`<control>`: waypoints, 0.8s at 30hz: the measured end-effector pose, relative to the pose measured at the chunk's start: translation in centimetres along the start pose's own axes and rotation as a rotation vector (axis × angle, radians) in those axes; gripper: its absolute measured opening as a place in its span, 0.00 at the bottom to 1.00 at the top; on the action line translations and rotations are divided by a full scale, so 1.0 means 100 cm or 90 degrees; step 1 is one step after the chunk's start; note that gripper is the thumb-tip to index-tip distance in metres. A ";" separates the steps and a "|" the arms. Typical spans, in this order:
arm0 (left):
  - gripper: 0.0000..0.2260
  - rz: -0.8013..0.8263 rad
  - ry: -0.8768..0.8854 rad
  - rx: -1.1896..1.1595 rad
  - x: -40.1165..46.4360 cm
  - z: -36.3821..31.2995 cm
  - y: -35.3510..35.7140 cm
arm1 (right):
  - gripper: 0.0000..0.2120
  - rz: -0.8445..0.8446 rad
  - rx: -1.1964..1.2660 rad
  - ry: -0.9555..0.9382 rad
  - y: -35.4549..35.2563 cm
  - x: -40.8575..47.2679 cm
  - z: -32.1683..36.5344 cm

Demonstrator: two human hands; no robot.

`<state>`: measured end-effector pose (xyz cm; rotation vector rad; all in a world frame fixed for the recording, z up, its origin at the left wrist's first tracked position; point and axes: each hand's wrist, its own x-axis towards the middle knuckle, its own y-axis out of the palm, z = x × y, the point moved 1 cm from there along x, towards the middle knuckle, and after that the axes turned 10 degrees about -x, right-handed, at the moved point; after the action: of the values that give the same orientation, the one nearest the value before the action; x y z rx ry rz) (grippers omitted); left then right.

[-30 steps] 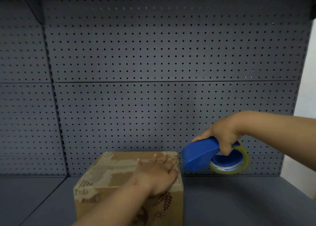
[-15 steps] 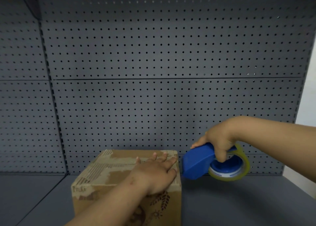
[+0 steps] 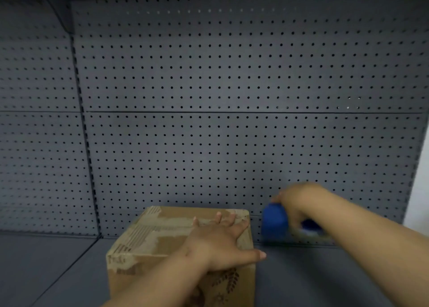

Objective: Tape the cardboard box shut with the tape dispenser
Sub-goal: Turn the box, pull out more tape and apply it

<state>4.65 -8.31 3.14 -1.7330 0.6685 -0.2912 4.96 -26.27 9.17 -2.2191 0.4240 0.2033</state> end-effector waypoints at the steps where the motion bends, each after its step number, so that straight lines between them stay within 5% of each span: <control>1: 0.37 0.001 0.007 -0.001 -0.002 -0.001 -0.001 | 0.43 -0.049 0.039 0.026 -0.004 -0.005 -0.008; 11: 0.34 0.119 0.156 -0.017 -0.052 0.044 -0.026 | 0.41 -0.455 0.283 0.010 -0.028 -0.033 -0.010; 24: 0.36 0.067 0.149 -0.060 -0.096 0.180 -0.046 | 0.41 -0.634 0.294 -0.040 -0.085 -0.050 0.068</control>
<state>7.62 12.38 4.04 -1.7620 0.9542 -0.3981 3.43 -14.89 12.48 -1.7176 -0.6262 -0.3284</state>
